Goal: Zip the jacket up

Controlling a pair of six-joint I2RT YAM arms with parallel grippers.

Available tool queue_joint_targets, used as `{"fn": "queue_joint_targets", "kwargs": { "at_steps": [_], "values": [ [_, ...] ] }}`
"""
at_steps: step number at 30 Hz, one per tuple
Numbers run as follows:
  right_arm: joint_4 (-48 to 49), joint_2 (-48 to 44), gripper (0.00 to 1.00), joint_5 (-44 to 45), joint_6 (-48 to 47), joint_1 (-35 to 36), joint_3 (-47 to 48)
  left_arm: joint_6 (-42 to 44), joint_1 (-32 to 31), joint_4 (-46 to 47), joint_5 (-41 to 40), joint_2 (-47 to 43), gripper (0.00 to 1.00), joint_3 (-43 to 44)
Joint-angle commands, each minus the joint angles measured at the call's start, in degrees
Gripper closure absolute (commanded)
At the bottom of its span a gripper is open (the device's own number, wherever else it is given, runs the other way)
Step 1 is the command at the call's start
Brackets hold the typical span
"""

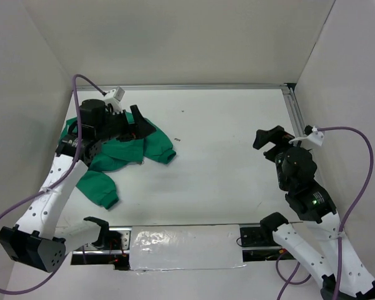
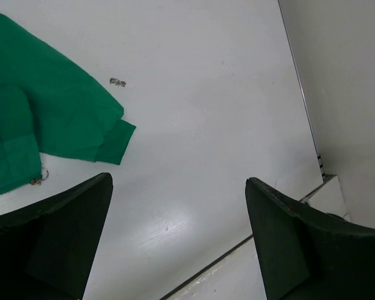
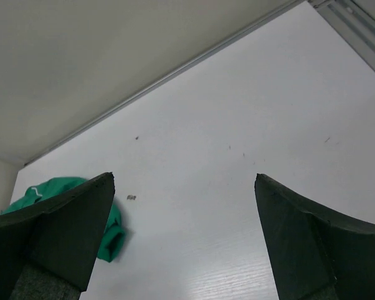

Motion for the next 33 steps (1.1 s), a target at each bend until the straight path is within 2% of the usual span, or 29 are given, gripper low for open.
{"fn": "queue_joint_targets", "kwargs": {
  "at_steps": [1,4,8,14,20,27,29,30,31,33],
  "values": [
    [-0.5,-0.7,0.0,4.1,-0.3,-0.8,2.2,-2.3,0.3,-0.7,-5.3,-1.1,0.01,3.3],
    [-1.7,1.7,0.0,3.9,-0.6,-1.1,4.0,-5.1,5.3,-5.7,-6.6,2.1,0.01,5.0],
    [1.4,6.0,0.0,-0.1,-3.3,-1.5,4.6,-6.7,14.1,-10.8,-7.7,4.5,0.01,6.6],
    [5.5,13.6,0.0,-5.6,-2.8,-3.9,5.4,-6.0,25.9,-7.8,-7.3,8.1,0.01,1.2],
    [6.7,16.8,0.0,-11.5,-3.5,-7.4,3.9,-6.6,27.6,3.1,-3.6,17.8,0.01,-4.7],
    [6.1,13.6,0.0,-14.6,-4.4,-9.6,1.6,-6.5,26.2,4.2,-3.4,36.5,0.02,3.7],
    [5.3,12.3,0.0,-14.7,-4.2,-10.3,0.9,-5.7,25.3,2.9,-3.4,39.9,0.22,6.3],
    [5.2,10.8,0.0,-14.5,-4.2,-10.6,0.6,-5.7,24.9,2.0,-3.5,43.4,0.35,9.1],
    [4.8,10.0,0.0,-14.2,-3.7,-10.9,0.0,-5.5,24.6,0.8,-3.2,45.0,0.98,10.5],
    [4.5,8.1,0.0,-14.0,-3.5,-11.6,-0.7,-3.6,23.1,0.4,0.0,46.7,1.0,11.5]
  ]
}}
